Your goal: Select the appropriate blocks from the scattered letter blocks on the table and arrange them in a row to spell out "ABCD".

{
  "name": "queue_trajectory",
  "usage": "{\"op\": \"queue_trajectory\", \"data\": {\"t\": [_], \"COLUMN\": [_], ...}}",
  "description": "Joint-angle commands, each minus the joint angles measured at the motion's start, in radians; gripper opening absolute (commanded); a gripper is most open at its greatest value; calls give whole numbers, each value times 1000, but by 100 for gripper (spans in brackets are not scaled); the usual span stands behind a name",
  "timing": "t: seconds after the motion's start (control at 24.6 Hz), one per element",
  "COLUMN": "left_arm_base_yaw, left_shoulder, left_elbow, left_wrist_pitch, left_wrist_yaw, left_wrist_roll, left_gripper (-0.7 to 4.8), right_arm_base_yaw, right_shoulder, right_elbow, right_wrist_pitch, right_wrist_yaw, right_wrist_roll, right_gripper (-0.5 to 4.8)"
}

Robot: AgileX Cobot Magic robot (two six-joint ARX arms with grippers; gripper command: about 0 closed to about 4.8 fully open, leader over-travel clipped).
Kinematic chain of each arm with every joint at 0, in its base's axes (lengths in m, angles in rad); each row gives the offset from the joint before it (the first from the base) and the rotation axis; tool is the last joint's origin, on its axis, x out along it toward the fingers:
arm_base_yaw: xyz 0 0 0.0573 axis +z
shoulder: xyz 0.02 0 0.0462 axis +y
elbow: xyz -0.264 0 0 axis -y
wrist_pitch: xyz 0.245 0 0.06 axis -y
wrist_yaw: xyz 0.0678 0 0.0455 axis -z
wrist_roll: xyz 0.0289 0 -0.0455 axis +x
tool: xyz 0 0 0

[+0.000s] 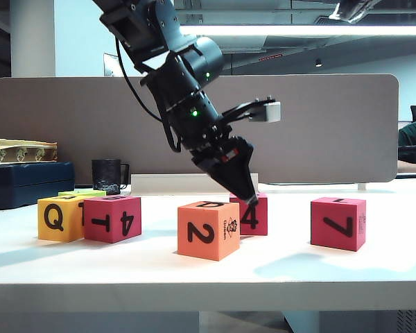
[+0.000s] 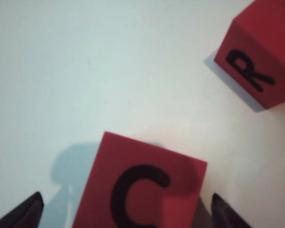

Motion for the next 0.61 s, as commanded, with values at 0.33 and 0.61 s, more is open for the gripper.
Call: {"op": "queue_trajectory", "data": {"t": [0.33, 0.61], "left_arm_base_yaw": [-9, -23], "left_shoulder": [34, 40], "left_elbow": [3, 6], "left_wrist_pitch": [28, 29], "left_wrist_yaw": [11, -3], "left_wrist_roll": [-60, -93], "left_gripper": [361, 271], "right_arm_base_yaw": [0, 0], "right_shoulder": [-3, -3], "right_elbow": [6, 6], "right_wrist_pitch": [14, 16], "right_wrist_yaw": [2, 2], "right_wrist_roll": [0, 0], "right_gripper": [-2, -2]}}
